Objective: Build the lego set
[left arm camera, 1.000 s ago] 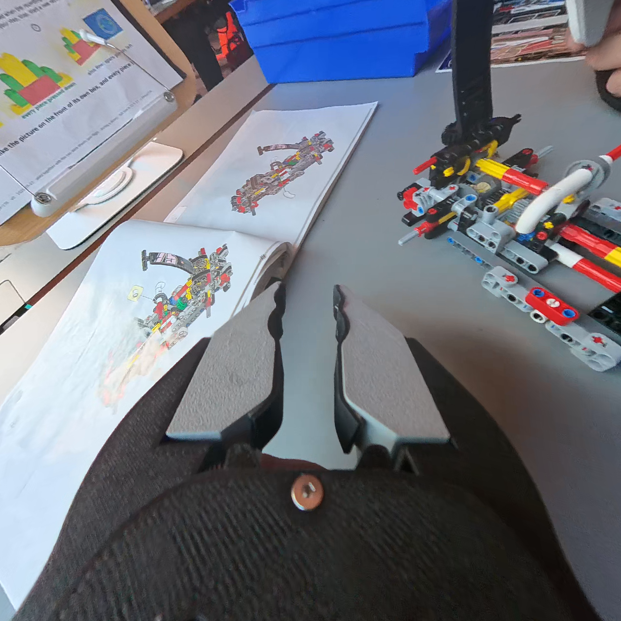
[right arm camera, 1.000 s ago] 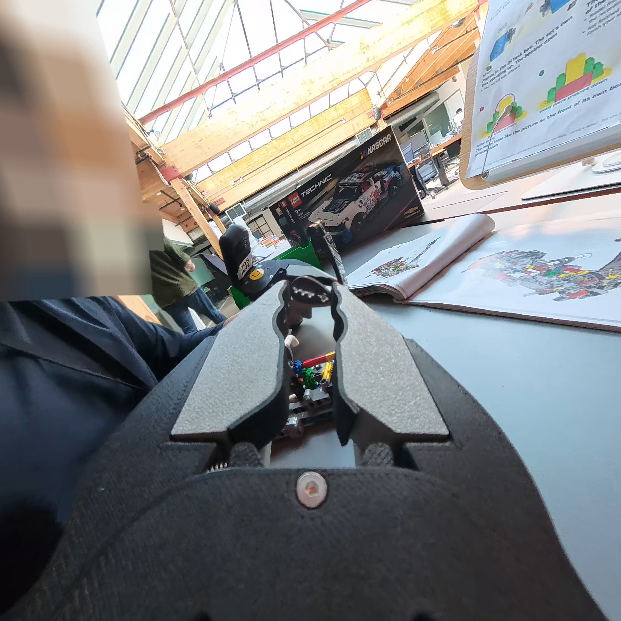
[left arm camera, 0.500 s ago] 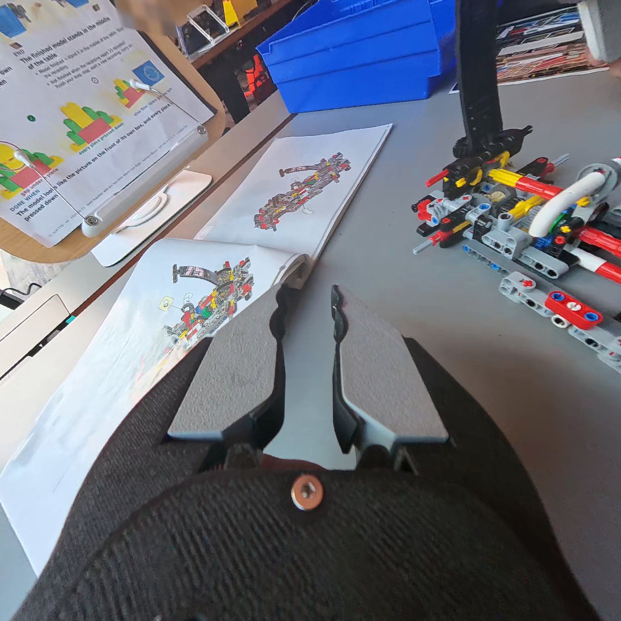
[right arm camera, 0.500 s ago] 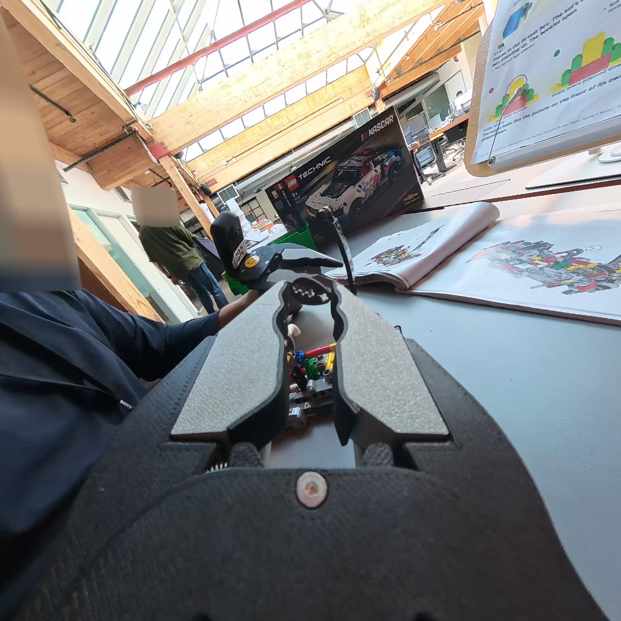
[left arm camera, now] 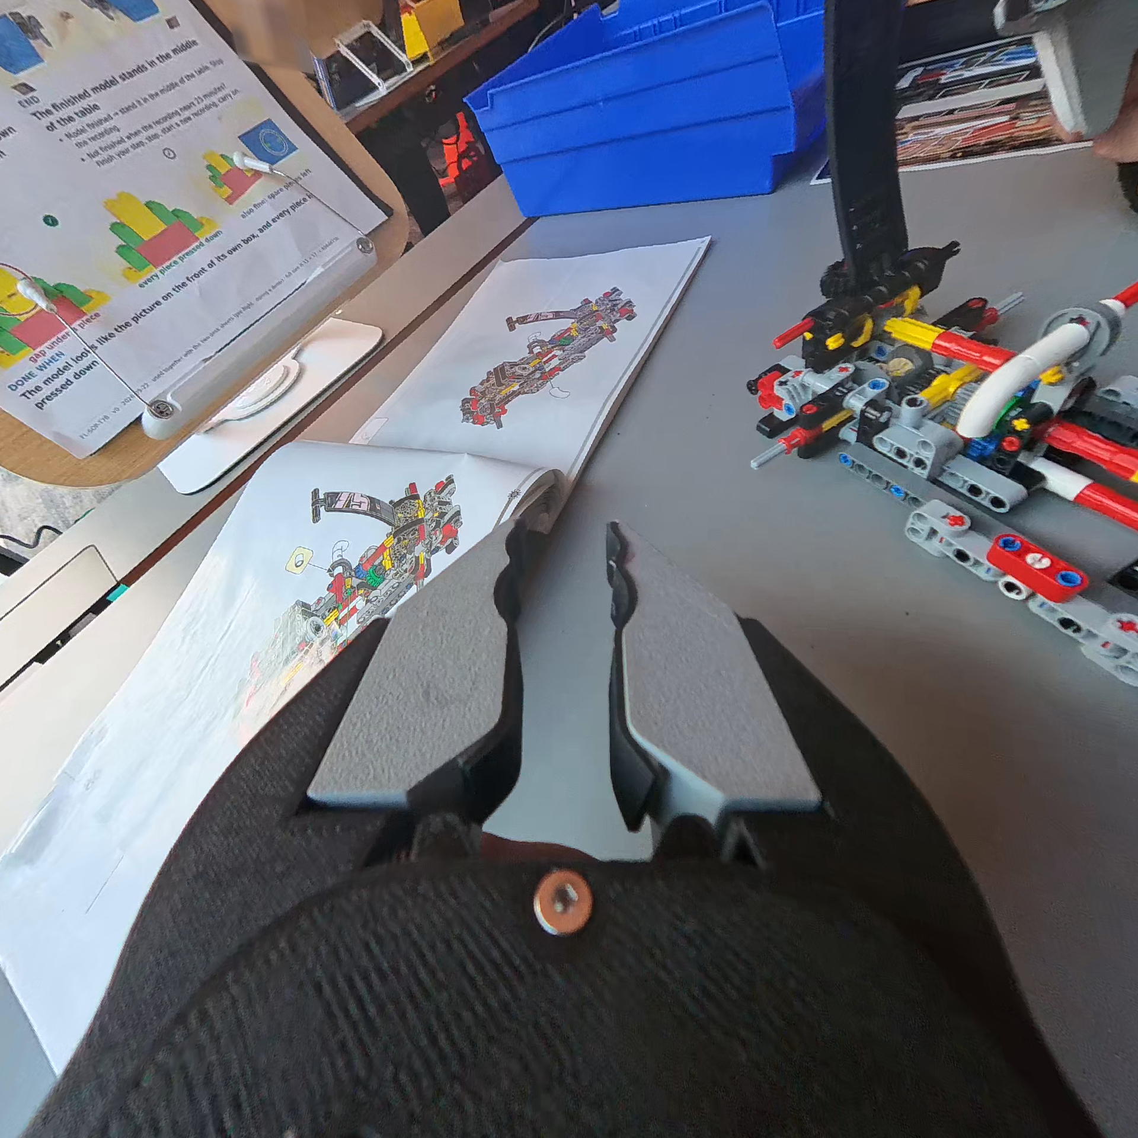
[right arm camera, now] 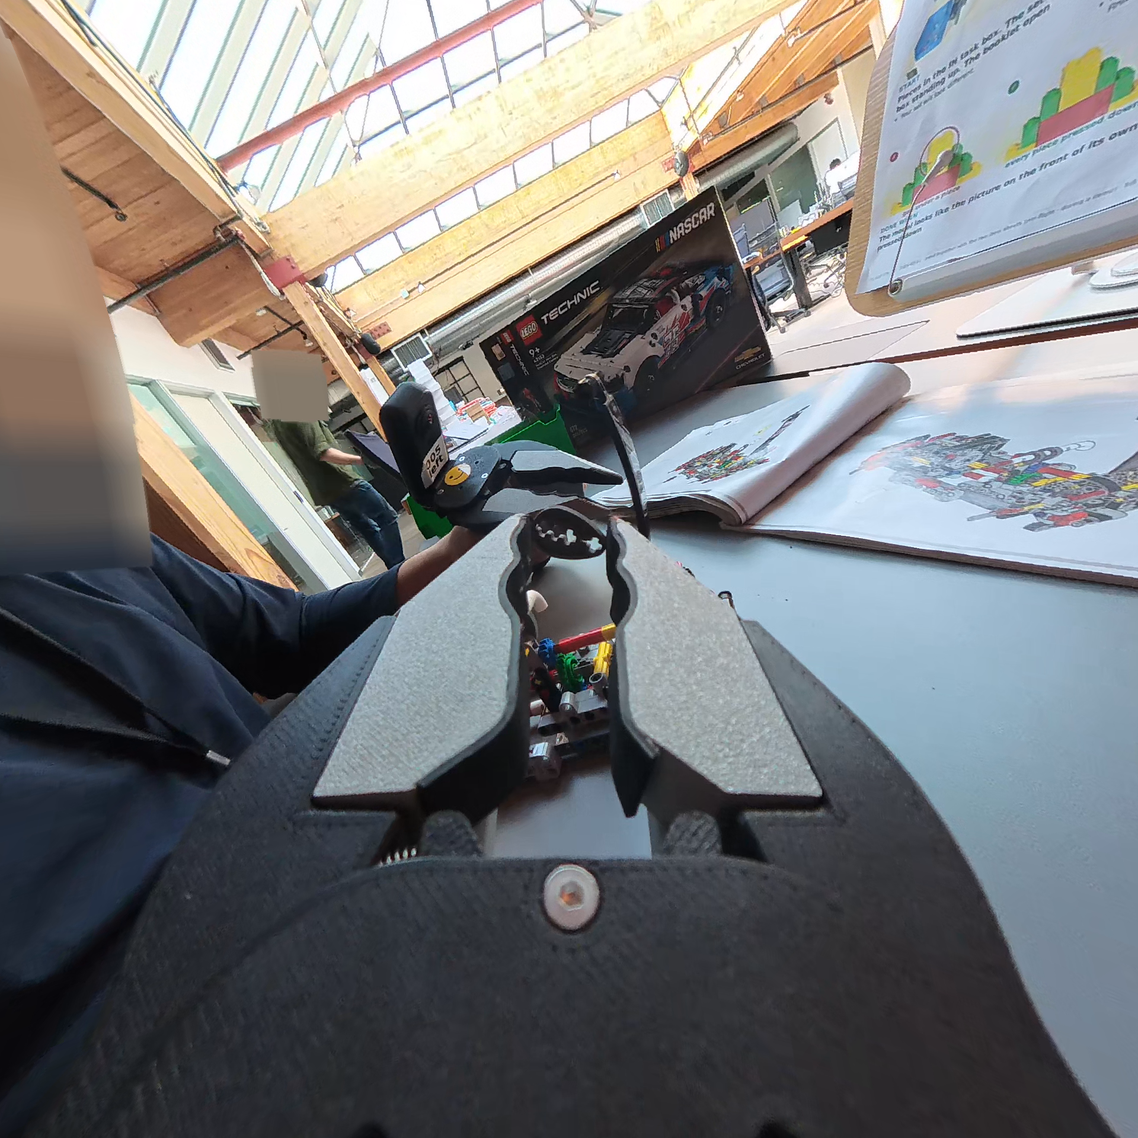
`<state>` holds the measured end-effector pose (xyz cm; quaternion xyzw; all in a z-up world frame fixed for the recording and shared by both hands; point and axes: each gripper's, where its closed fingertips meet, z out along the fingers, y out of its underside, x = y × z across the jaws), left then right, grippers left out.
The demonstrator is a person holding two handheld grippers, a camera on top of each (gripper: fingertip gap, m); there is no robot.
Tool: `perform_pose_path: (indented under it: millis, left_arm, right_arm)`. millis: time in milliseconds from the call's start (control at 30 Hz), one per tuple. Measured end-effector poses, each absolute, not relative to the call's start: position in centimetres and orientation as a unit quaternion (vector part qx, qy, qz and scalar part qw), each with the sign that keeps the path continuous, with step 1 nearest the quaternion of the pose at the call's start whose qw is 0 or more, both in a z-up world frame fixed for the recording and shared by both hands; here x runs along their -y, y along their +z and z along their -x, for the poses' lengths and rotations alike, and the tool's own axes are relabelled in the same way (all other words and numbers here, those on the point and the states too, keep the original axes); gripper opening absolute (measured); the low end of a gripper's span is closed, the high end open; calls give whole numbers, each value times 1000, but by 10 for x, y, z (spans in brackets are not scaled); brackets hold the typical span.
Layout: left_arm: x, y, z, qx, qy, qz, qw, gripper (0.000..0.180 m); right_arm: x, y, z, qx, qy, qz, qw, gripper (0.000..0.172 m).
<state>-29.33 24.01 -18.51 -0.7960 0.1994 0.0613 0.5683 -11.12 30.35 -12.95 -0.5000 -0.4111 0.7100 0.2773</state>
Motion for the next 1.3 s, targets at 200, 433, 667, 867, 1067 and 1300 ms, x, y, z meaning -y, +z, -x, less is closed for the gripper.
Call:
perform_pose_path:
  millis: [200,433,667,867,1067,1300]
  left_arm:
    - [-241,-190,291,-214,85,798,558,22]
    - [-240,-197,280,-257,113,792,542,22]
    - [-239,-196,278,-249,98,796,543,21]
    - [-238,-194,276,-251,95,794,545,21]
    - [-237,-195,275,-253,97,796,541,21]
    - [-237,-193,281,-238,99,801,541,20]
  right_arm:
    - [-302,-129,109,412,711,498,278,20]
    - [-302,-130,112,414,711,500,270,20]
    - [-308,-130,112,399,719,504,266,20]
    - [-309,-131,113,396,719,506,263,20]
    - [-310,-130,113,394,721,506,263,20]
    - [-311,-129,112,385,732,502,253,20]
